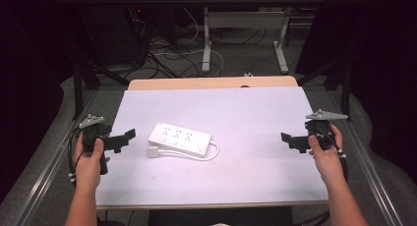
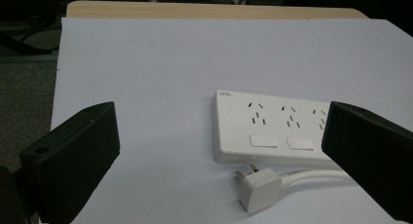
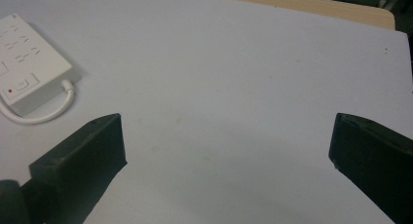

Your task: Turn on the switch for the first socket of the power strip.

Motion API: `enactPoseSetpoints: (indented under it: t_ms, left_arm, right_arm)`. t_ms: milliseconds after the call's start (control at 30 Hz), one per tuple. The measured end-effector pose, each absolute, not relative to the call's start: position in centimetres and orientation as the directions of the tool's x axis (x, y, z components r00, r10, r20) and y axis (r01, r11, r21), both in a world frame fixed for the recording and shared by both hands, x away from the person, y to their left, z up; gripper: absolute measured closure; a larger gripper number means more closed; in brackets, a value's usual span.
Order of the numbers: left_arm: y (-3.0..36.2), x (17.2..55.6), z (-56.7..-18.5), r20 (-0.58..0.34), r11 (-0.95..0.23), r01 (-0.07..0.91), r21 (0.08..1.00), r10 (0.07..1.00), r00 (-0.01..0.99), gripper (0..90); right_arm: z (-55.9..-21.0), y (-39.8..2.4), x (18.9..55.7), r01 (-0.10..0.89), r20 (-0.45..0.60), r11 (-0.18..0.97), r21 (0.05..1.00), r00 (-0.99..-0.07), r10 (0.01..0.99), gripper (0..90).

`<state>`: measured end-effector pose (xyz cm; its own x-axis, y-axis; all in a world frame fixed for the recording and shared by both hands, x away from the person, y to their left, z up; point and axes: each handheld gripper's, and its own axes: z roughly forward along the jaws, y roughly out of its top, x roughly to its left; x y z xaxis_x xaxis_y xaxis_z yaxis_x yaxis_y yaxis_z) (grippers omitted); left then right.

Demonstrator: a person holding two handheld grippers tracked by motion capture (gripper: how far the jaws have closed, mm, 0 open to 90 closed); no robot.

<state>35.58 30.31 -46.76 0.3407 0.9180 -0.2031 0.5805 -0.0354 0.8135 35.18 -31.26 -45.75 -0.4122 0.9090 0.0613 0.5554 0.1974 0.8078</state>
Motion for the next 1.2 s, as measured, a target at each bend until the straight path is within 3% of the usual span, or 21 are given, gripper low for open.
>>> enactPoseSetpoints:
  t_ms: [1200]
  left_arm:
    - [32.2, 35.4, -48.9, -0.255, 0.030, 0.597, 0.802, 0.920, 0.297, 0.4]
  right_arm:
    - [-46.2, -31.3, 35.6, 0.570, 0.069, 0.189, 0.800, -0.400, 0.914, 0.0]
